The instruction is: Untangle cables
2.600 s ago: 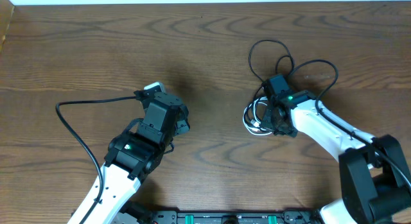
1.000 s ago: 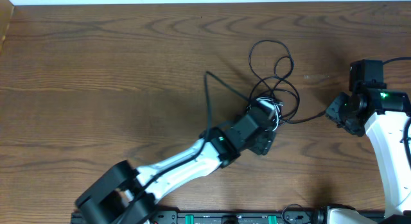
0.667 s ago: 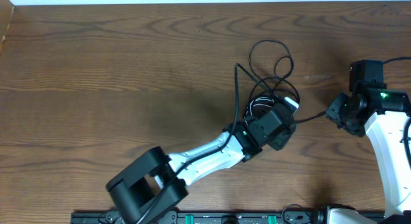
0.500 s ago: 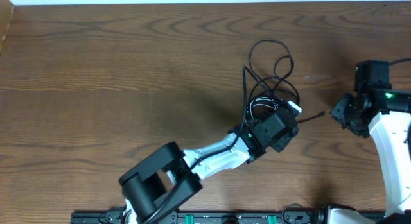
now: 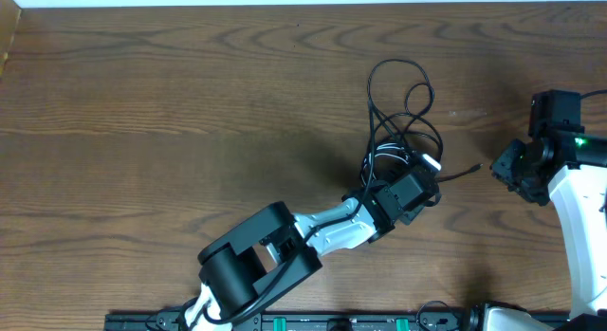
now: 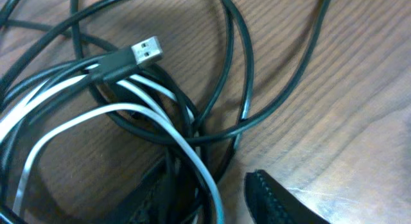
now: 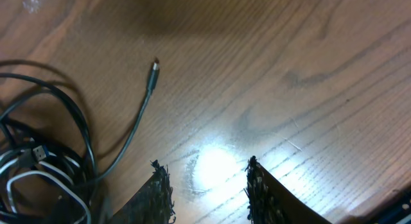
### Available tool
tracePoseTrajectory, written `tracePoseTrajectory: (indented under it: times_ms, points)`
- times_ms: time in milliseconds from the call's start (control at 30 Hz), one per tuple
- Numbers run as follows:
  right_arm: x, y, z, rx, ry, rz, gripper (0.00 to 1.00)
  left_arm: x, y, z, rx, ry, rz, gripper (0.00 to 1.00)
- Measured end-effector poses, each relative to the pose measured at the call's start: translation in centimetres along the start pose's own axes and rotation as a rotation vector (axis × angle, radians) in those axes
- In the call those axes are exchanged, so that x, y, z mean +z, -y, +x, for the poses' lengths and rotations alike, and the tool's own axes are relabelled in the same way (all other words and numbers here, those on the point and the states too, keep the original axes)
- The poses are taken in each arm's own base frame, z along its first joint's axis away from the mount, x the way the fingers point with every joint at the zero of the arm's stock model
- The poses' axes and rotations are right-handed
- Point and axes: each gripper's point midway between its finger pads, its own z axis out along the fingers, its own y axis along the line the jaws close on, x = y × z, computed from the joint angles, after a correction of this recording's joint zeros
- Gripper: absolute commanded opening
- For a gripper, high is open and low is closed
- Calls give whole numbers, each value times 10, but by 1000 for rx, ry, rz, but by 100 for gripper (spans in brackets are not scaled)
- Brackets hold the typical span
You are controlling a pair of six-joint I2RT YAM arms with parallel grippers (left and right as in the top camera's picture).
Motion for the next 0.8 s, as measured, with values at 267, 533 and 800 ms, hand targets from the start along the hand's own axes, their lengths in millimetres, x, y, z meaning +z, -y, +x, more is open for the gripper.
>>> tracePoseTrajectory:
  times_ms: [267, 533, 800]
  points:
    - [0, 0, 4, -9, -18, -6, 35, 1, -9, -1, 1, 9, -53, 8]
    - [0, -9, 9, -9, -47, -54, 34, -69, -13, -41, -11, 64, -37, 8]
    - [0, -51, 10, -56, -46, -244, 46, -195, -23, -107, -65, 295, 16, 8]
